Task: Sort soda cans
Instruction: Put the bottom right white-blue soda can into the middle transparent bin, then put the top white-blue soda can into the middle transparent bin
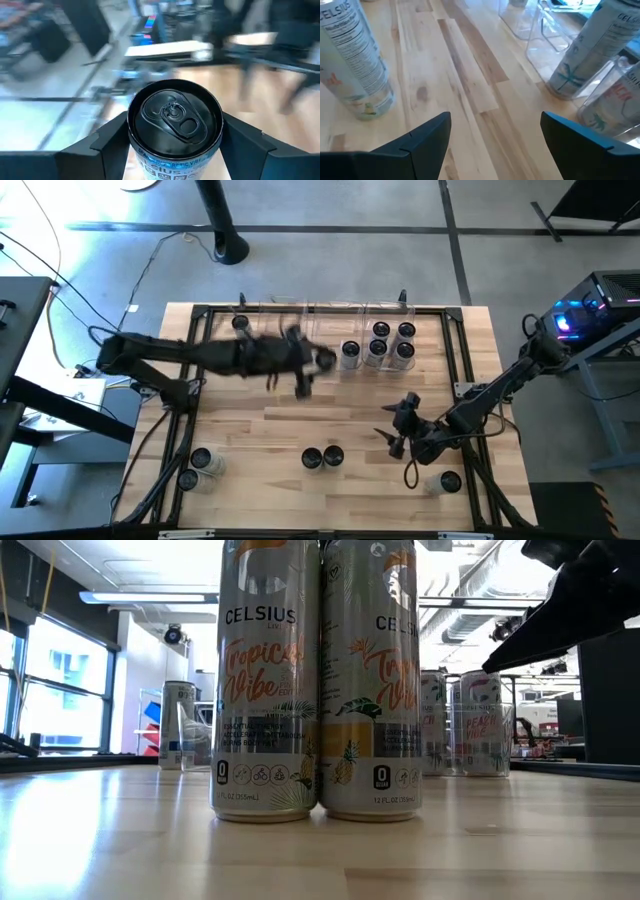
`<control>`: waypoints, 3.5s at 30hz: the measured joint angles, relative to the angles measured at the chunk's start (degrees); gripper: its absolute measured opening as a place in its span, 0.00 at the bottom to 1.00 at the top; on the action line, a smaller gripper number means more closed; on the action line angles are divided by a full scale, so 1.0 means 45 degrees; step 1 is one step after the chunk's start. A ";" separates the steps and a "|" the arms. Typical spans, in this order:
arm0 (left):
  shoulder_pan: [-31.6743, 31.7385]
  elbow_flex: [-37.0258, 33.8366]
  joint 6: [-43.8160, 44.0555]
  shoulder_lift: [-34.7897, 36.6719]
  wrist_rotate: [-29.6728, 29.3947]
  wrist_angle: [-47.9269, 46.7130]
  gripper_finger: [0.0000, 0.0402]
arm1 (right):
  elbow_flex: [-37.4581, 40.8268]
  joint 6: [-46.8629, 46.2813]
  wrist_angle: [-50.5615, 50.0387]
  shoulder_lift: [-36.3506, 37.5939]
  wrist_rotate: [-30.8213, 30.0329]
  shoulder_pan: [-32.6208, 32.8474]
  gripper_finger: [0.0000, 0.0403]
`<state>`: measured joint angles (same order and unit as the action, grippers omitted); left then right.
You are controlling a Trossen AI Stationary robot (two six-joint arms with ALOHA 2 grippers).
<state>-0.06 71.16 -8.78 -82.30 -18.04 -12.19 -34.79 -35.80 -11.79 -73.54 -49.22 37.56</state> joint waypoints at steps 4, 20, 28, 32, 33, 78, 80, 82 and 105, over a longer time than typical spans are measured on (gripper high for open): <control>0.1924 -0.0017 -0.0445 -0.0241 0.1209 -0.0059 0.60 | 0.0000 0.0066 -0.0005 0.0000 -0.0176 -0.0005 0.75; 0.4383 -0.0928 0.1235 -0.3175 0.5006 0.3065 0.60 | 0.0000 -0.0128 0.0037 0.0000 -0.0172 -0.0005 0.75; 0.4245 -0.3907 0.2572 -0.2823 0.4953 0.7047 0.60 | 0.0000 -0.0102 0.0032 0.0000 -0.0180 -0.0005 0.75; 0.4034 -0.4472 0.2347 -0.2867 0.5093 0.7422 0.60 | 0.0000 0.0022 0.0074 0.0000 -0.0196 -0.0157 0.75; 0.3992 -0.4523 0.2268 -0.2867 0.5127 0.7417 0.60 | 0.0000 0.0020 0.0083 0.0000 -0.0201 -0.0221 0.75; 0.5434 -0.6820 0.5151 0.7517 -0.3141 -0.2774 0.79 | 0.0000 0.0605 0.0446 0.0029 -0.1276 -0.0127 0.75; 0.6208 -0.7184 0.5175 0.7430 -0.3066 -0.2684 0.80 | 0.0000 0.0610 0.0459 0.0029 -0.1180 -0.0194 0.75; 0.6865 -0.7417 0.5268 0.7317 -0.2951 -0.2483 0.81 | 0.0000 0.0610 0.0491 0.0029 -0.1154 -0.0209 0.75; 0.9248 -0.7987 0.5145 0.4516 0.0193 -0.1971 0.76 | 0.0000 0.0616 0.0957 0.0029 -0.1114 -0.0209 0.75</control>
<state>41.56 35.22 14.37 -61.98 -17.18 -21.06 -34.79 -33.03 -7.49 -73.41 -54.24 36.62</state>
